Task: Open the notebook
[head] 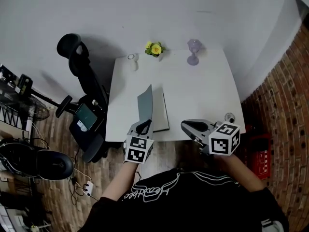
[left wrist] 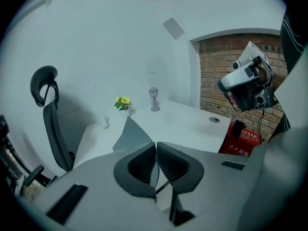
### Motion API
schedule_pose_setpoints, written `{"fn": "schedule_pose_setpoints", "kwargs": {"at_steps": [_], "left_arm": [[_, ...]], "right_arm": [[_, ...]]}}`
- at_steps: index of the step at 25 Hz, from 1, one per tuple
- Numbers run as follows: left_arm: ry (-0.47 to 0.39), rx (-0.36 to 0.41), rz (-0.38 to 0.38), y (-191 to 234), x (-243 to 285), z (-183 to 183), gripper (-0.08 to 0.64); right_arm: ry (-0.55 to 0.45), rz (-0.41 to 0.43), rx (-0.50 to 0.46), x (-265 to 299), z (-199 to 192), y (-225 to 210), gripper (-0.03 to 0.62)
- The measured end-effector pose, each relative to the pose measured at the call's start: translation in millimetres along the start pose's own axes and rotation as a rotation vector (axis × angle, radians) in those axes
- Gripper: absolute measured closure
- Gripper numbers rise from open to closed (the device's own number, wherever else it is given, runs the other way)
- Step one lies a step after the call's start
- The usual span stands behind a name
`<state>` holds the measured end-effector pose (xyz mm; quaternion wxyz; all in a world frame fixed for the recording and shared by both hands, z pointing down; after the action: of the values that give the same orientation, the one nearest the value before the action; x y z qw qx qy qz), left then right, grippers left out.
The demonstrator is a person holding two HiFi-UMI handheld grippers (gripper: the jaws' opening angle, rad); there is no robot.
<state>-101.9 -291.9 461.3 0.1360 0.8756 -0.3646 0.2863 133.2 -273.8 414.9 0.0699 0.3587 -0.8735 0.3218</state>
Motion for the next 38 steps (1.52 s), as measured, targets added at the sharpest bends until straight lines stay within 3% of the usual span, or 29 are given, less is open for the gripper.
{"fn": "schedule_pose_setpoints", "kwargs": {"at_steps": [19,27,34,38], "left_arm": [[-0.109,-0.198,0.104,49.1,-65.9,-26.5,0.52],[-0.122,-0.275,0.148,71.0,-84.6,-49.9,0.518],[-0.154,-0.399,0.136,91.2,-95.3,-76.6,0.518],[-0.119,-0.369,0.169,98.1,-98.4,-91.6,0.518]], "right_arm": [[0.036,0.068,-0.06,35.5,-2.5,42.0,0.592],[0.029,0.063,-0.055,41.3,-11.0,53.8,0.592],[0.014,0.035,-0.058,36.4,-23.2,64.9,0.592],[-0.001,0.009,-0.054,28.4,-31.8,68.2,0.592]]}}
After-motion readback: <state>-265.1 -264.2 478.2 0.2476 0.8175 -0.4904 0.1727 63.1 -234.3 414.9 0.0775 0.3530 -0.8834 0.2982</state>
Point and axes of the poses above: the fingertips, and each gripper's own axes: x forward along the fingers, y to its left, z out of its top, the point moved 9 cm from there along -x, backward along the fingers, and after that the axes turned 12 degrees about -z, right-handed, at the moved point
